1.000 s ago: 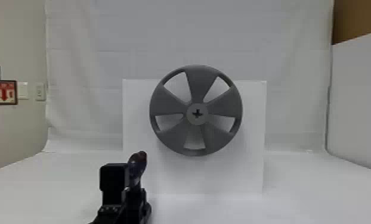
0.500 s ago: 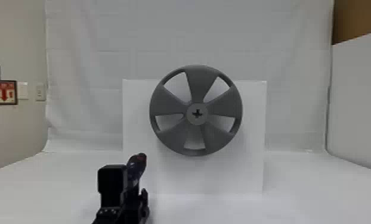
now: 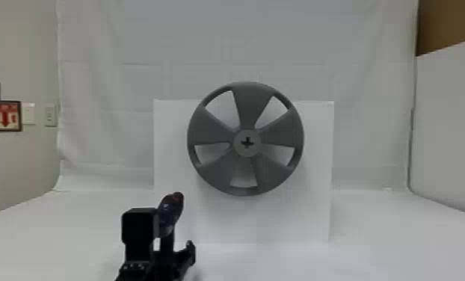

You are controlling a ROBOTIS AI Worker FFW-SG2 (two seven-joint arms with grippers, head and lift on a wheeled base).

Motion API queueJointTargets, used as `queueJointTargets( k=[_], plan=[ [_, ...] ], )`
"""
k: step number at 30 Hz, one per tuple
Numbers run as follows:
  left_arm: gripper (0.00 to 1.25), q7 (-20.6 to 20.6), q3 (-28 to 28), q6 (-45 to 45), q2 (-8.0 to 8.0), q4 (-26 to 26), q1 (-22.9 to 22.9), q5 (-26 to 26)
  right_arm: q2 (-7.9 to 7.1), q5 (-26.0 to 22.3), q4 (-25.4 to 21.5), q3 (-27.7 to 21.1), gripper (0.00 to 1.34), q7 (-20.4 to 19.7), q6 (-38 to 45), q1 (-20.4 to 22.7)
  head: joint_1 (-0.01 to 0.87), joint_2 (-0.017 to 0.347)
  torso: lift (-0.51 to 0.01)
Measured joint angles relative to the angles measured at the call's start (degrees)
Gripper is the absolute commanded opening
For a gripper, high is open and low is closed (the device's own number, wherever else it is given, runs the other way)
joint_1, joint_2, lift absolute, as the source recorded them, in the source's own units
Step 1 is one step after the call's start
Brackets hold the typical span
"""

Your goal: Grasp the drill and bring into the middle of wheel

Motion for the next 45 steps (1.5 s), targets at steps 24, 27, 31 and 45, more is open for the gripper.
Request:
queueJointTargets(
  k=[24, 27, 31, 45],
  plan=[
    [1.15, -41.9, 15.8, -0.9, -0.16, 2.8, 1.0, -5.8, 0.33, -0.5, 0.3, -0.8, 1.22, 0.0, 0.0, 0.4, 0.054, 0.031, -0.403],
    [1.15, -46.0, 18.1, -0.1, -0.1, 2.9, 0.8, -7.0, 0.35, -0.6, 0.3, -0.9, 1.22, 0.0, 0.0, 0.5, 0.054, 0.031, -0.403],
    [1.16, -53.3, 20.8, 1.6, 0.02, 2.9, 0.1, -10.7, 0.36, -0.7, 0.3, -1.0, 1.22, 0.0, 0.0, 0.6, 0.054, 0.031, -0.403],
    [1.15, -57.8, 29.8, 3.1, 0.75, 2.4, -0.4, -16.9, 0.36, -1.3, 0.3, -1.9, 1.22, 0.0, -0.2, 1.0, 0.054, 0.031, -0.403]
  ],
)
